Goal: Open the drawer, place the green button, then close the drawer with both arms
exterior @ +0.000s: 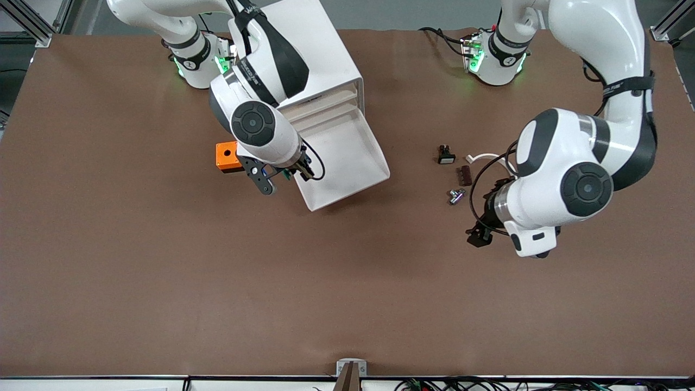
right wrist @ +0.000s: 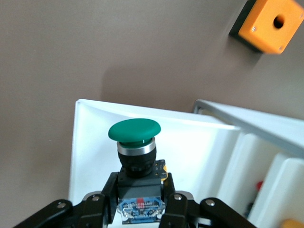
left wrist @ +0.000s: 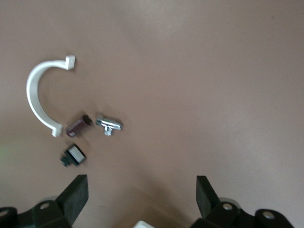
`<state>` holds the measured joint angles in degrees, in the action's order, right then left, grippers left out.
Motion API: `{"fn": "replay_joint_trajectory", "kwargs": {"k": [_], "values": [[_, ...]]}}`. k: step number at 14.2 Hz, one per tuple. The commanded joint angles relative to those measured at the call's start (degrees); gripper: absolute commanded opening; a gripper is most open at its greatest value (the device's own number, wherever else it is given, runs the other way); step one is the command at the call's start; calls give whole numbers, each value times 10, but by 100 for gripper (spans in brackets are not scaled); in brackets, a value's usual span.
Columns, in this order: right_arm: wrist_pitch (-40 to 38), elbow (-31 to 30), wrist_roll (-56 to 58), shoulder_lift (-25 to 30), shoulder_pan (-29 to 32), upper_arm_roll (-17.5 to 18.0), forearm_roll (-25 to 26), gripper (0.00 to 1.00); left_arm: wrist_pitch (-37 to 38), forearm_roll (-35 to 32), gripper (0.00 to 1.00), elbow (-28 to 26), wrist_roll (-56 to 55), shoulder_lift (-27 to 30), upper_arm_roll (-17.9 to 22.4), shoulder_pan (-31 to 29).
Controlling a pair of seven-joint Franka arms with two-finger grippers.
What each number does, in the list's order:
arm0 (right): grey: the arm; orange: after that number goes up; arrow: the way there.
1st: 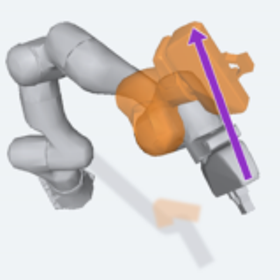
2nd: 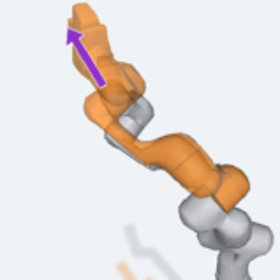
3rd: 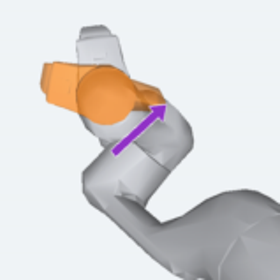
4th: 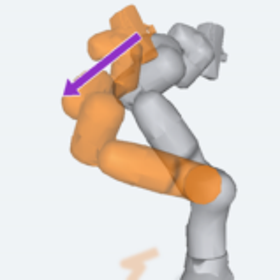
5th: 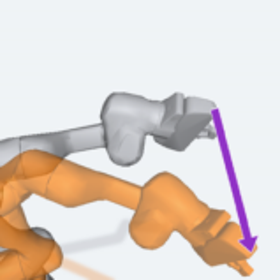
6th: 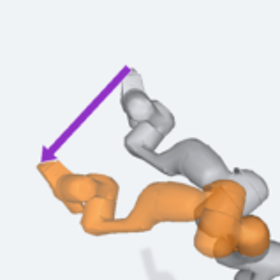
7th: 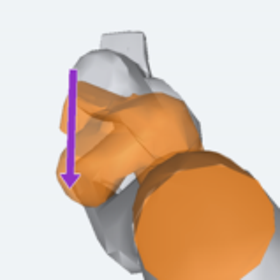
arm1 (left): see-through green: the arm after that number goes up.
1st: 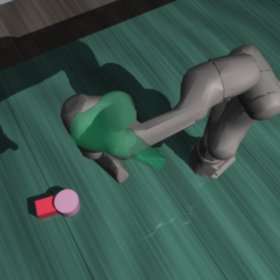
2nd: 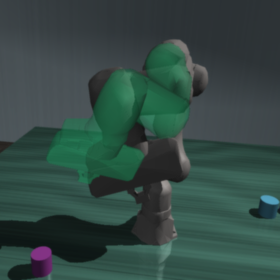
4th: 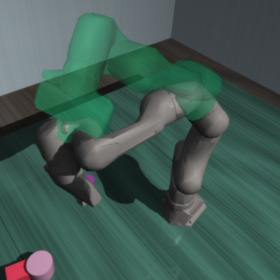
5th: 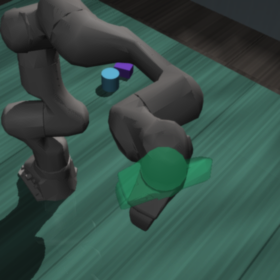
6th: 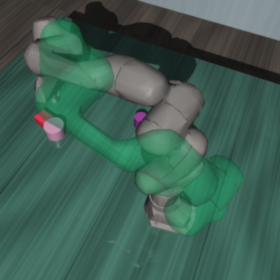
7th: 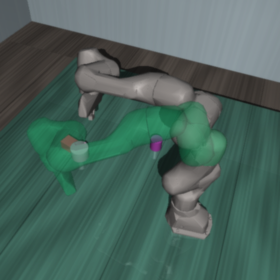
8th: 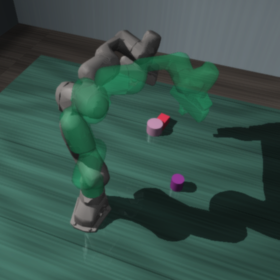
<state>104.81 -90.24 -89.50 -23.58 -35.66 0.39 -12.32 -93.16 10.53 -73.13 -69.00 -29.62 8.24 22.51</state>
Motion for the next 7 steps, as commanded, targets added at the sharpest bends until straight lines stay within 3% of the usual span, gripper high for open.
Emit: {"fn": "replay_joint_trajectory", "kwargs": {"k": [1, 4, 7], "values": [[43, -10, -53, -11, -29, -5, -11, 27, -9, -12, 100, -73, 74, 52, 0, -5], [75, -10, -92, -37, -52, -5, -12, 26, -43, -45, 100, -142, 176, 91, -2, -9], [76, -10, -97, -51, -57, -5, -14, 26, -132, -72, 100, -247, 190, 148, -9, -6]]}}
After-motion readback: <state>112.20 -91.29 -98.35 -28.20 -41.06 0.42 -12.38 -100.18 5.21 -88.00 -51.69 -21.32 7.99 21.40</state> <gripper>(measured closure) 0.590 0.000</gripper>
